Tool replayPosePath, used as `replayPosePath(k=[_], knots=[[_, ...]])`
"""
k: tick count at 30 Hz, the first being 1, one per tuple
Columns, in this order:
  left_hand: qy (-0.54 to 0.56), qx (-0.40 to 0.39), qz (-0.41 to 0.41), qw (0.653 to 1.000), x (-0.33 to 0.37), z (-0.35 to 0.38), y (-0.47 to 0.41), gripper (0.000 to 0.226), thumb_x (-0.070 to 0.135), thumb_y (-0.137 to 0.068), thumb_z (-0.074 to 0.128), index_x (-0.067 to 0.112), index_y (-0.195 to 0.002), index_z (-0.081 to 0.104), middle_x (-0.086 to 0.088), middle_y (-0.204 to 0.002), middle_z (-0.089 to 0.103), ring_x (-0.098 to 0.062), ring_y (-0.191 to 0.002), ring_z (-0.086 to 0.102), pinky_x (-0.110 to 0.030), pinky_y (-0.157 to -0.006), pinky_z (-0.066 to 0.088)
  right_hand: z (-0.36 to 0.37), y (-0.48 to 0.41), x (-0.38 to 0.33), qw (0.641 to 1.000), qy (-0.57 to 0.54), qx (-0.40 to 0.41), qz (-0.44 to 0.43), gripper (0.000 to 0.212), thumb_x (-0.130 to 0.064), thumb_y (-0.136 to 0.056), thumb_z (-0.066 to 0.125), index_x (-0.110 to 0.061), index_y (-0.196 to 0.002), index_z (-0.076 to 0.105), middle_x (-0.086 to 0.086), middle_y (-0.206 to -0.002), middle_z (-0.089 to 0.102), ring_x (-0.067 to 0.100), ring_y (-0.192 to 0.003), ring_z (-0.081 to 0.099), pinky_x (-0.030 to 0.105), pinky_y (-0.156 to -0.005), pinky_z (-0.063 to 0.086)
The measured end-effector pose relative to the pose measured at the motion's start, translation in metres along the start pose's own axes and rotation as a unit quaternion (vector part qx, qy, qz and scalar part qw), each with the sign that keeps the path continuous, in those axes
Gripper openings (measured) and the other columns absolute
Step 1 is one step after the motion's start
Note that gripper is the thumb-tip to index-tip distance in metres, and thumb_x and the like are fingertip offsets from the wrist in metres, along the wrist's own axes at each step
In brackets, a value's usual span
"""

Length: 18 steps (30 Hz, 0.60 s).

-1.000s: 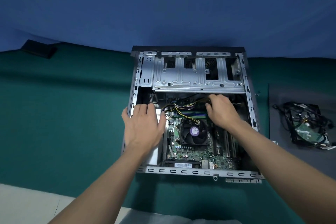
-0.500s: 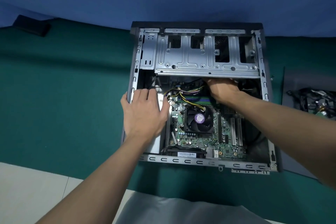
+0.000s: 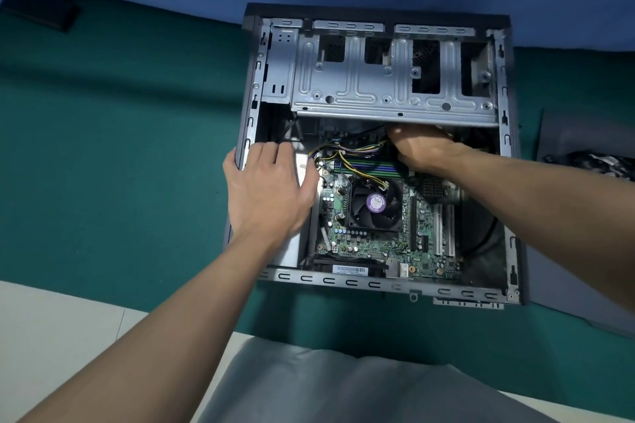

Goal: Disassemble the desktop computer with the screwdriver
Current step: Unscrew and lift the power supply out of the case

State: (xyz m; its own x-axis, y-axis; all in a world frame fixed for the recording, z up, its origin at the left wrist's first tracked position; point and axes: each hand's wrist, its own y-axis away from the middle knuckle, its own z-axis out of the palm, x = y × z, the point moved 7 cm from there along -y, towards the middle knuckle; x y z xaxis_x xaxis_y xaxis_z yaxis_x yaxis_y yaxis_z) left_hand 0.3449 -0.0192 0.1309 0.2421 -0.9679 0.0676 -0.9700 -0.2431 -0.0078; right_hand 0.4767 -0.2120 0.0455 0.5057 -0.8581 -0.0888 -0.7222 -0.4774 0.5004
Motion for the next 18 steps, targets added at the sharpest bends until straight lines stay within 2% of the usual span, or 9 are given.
replayPosePath(k=[1, 2, 5, 6, 7, 9, 11, 14, 18], knots=[[0.0, 0.002, 0.001, 1.0, 0.0, 0.0, 0.0, 0.039, 0.047, -0.093, 0.034, 0.016, -0.094, 0.059, -0.002, -0.093, 0.061, -0.02, -0.096, 0.053, -0.049, -0.097, 0.033, 0.004, 0.0, -0.002, 1.0, 0.009, -0.008, 0.005, 0.019, -0.003, -0.094, 0.041, 0.003, -0.108, 0.053, 0.008, -0.074, 0.049, 0.017, -0.058, 0.048, 0.028, -0.058, 0.046], [0.001, 0.004, 0.001, 1.0, 0.0, 0.0, 0.001, 0.039, 0.047, -0.093, 0.035, 0.016, -0.094, 0.06, -0.001, -0.092, 0.061, -0.02, -0.095, 0.053, -0.049, -0.097, 0.034, 0.005, 0.001, -0.003, 1.0, 0.013, -0.015, 0.008, 0.019, -0.002, -0.094, 0.041, 0.003, -0.108, 0.053, 0.008, -0.075, 0.049, 0.019, -0.061, 0.05, 0.029, -0.061, 0.047], [0.008, 0.008, -0.002, 1.0, 0.0, -0.001, -0.001, 0.039, 0.046, -0.093, 0.036, 0.016, -0.093, 0.061, -0.001, -0.092, 0.062, -0.02, -0.095, 0.054, -0.049, -0.097, 0.034, 0.001, -0.007, 0.003, 1.0, 0.001, -0.005, -0.017, 0.033, -0.003, -0.09, 0.046, 0.001, -0.123, 0.047, 0.02, -0.113, 0.058, 0.032, -0.096, 0.059, 0.037, -0.089, 0.049], [0.009, 0.006, -0.003, 1.0, 0.0, -0.001, -0.001, 0.039, 0.046, -0.093, 0.037, 0.016, -0.094, 0.061, -0.001, -0.092, 0.062, -0.02, -0.096, 0.054, -0.049, -0.097, 0.034, 0.0, -0.007, 0.004, 1.0, 0.002, -0.002, -0.022, 0.036, -0.004, -0.089, 0.047, 0.0, -0.124, 0.045, 0.021, -0.118, 0.057, 0.033, -0.1, 0.059, 0.038, -0.093, 0.048], [0.008, 0.007, -0.003, 1.0, -0.001, -0.001, -0.001, 0.039, 0.046, -0.093, 0.037, 0.016, -0.094, 0.061, -0.002, -0.092, 0.062, -0.02, -0.096, 0.054, -0.049, -0.097, 0.034, 0.001, -0.007, 0.003, 1.0, 0.005, 0.002, -0.023, 0.035, -0.004, -0.089, 0.048, 0.001, -0.123, 0.045, 0.021, -0.115, 0.058, 0.032, -0.096, 0.059, 0.039, -0.09, 0.049], [0.008, 0.009, -0.003, 1.0, 0.0, -0.002, 0.0, 0.038, 0.046, -0.093, 0.038, 0.016, -0.093, 0.061, -0.001, -0.092, 0.062, -0.02, -0.095, 0.054, -0.049, -0.097, 0.034, 0.009, -0.004, 0.001, 1.0, 0.0, 0.002, -0.017, 0.027, -0.001, -0.089, 0.049, 0.003, -0.115, 0.045, 0.015, -0.096, 0.057, 0.027, -0.075, 0.054, 0.035, -0.072, 0.05], [0.007, 0.01, -0.003, 1.0, 0.0, -0.002, 0.001, 0.038, 0.046, -0.093, 0.038, 0.016, -0.094, 0.061, -0.001, -0.091, 0.062, -0.019, -0.095, 0.054, -0.049, -0.097, 0.034, 0.015, -0.005, 0.003, 1.0, -0.005, -0.006, -0.005, 0.021, -0.002, -0.09, 0.049, 0.003, -0.111, 0.044, 0.007, -0.082, 0.047, 0.021, -0.065, 0.047, 0.03, -0.06, 0.041], [0.01, 0.005, -0.001, 1.0, 0.0, -0.001, 0.0, 0.039, 0.046, -0.094, 0.036, 0.016, -0.094, 0.061, -0.001, -0.092, 0.061, -0.02, -0.095, 0.054, -0.049, -0.098, 0.033, 0.013, -0.011, 0.011, 1.0, -0.009, -0.023, -0.009, 0.015, -0.01, -0.093, 0.048, 0.0, -0.105, 0.048, 0.007, -0.081, 0.052, 0.019, -0.065, 0.05, 0.029, -0.064, 0.039], [0.01, 0.007, -0.002, 1.0, -0.001, -0.002, 0.0, 0.039, 0.046, -0.094, 0.036, 0.016, -0.094, 0.061, -0.001, -0.092, 0.062, -0.019, -0.096, 0.054, -0.049, -0.098, 0.033, 0.017, -0.011, 0.008, 1.0, 0.003, 0.006, 0.001, 0.02, -0.004, -0.091, 0.051, 0.001, -0.11, 0.049, 0.007, -0.08, 0.049, 0.022, -0.067, 0.051, 0.029, -0.061, 0.04]])
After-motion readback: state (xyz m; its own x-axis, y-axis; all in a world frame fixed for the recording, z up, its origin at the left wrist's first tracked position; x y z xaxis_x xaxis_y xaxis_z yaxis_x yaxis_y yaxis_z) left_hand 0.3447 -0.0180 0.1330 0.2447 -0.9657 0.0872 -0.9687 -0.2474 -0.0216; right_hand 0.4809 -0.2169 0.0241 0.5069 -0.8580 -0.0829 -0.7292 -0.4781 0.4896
